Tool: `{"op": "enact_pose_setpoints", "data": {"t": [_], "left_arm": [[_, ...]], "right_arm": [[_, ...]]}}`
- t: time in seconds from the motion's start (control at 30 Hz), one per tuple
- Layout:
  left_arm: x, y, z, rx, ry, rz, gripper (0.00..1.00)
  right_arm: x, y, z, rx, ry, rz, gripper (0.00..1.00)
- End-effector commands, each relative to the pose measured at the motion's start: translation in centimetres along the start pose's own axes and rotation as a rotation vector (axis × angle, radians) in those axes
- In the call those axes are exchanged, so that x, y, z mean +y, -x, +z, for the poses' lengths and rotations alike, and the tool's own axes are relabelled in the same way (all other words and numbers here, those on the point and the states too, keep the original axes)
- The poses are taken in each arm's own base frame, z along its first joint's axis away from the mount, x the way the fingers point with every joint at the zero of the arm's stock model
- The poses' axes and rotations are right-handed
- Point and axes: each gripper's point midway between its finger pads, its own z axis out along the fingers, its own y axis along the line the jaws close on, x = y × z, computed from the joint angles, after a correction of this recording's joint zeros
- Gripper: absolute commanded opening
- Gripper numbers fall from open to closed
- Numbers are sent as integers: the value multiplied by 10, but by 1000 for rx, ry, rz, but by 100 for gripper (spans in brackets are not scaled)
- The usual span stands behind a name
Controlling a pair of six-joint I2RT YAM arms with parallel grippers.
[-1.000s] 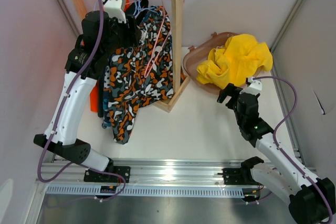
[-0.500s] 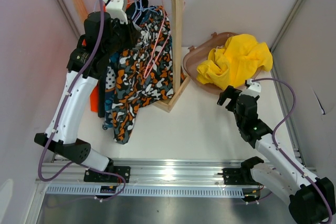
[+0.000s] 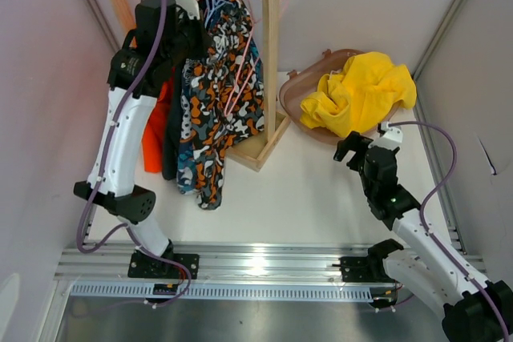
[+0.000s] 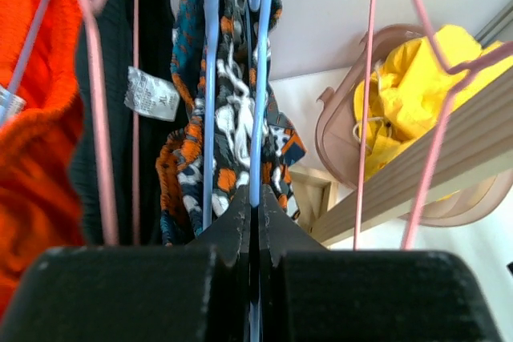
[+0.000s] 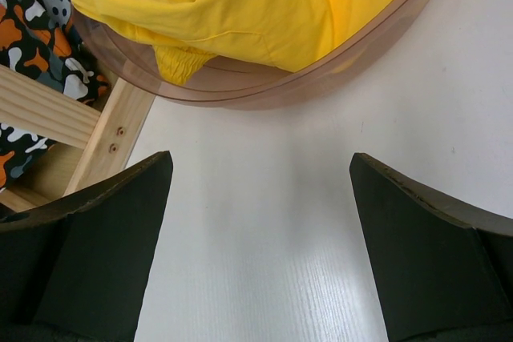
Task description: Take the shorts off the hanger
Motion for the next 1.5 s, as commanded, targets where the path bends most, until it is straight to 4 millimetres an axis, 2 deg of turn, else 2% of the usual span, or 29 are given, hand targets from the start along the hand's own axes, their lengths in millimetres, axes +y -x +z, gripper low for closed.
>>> {"op": "enact_pose_setpoints", "data": {"t": [0.0,0.03,0.1,0.13,0.2,0.23,0.27,0.33,0.37,0.4,0.43,0.47,0.57,0.6,0.63,0.67,0.7,0.73,0.77,0.8,0.83,0.9,0.93,0.97,1.07,1.13,1.17,1.23,1.47], "left_arm": [[-4,79,-50,-240,-26,-11,0],[-4,84,-56,-259,-28,-18,0],[-6,92,-75,-294,-43,-22,0],[-6,89,-74,-285,-46,-27,0],[-8,93,-86,-306,-57,-32,0],[-8,91,-86,-300,-59,-37,0],[-9,92,-89,-305,-65,-41,0],[-13,94,-97,-314,-89,-57,0],[-14,95,-98,-319,-95,-64,0],[-16,94,-100,-321,-105,-72,0],[-16,95,-102,-327,-106,-75,0],[-16,90,-97,-316,-105,-78,0],[-16,87,-96,-309,-106,-90,0],[-16,85,-94,-306,-106,-95,0],[-18,85,-95,-306,-116,-96,0],[-21,83,-95,-300,-135,-94,0],[-21,81,-93,-298,-135,-94,0],[-21,80,-92,-295,-135,-94,0],[-21,80,-95,-298,-135,-93,0],[-20,79,-95,-297,-133,-93,0],[-21,80,-97,-298,-135,-93,0],[-22,81,-101,-302,-147,-94,0],[-23,82,-103,-305,-150,-94,0],[-24,83,-107,-312,-156,-93,0],[-25,83,-118,-316,-166,-92,0],[-24,84,-125,-326,-166,-90,0],[-24,81,-123,-317,-166,-89,0],[-23,83,-132,-332,-169,-85,0],[-32,87,-154,-356,-225,-108,0]], "right_arm": [[12,28,-8,-62,40,12,100],[20,39,-13,-85,68,13,99],[34,51,-20,-101,123,7,99],[47,57,-28,-114,177,-11,99],[81,81,-47,-153,326,-17,99],[102,81,-57,-141,404,-43,99],[128,106,-74,-190,505,-27,100],[163,119,-94,-192,610,-41,99],[196,104,-105,-149,691,-100,99],[220,128,-124,-189,744,-96,99],[240,130,-135,-195,779,-120,99],[277,130,-156,-211,832,-163,100],[330,132,-182,-231,903,-181,99],[359,107,-186,-196,934,-223,99],[377,125,-198,-228,959,-189,99],[391,124,-203,-235,970,-187,99],[413,100,-204,-218,985,-236,100],[427,117,-213,-249,994,-206,99],[435,115,-212,-252,980,-206,99],[451,94,-209,-233,980,-243,100],[459,110,-212,-255,973,-209,99],[470,107,-211,-257,968,-205,99],[477,96,-204,-250,951,-222,100],[482,102,-206,-261,945,-204,99],[486,91,-197,-261,896,-216,99],[484,87,-191,-260,860,-218,90],[483,85,-189,-255,852,-218,78],[477,78,-184,-235,819,-224,42],[461,67,-178,-209,734,-223,40]]}}
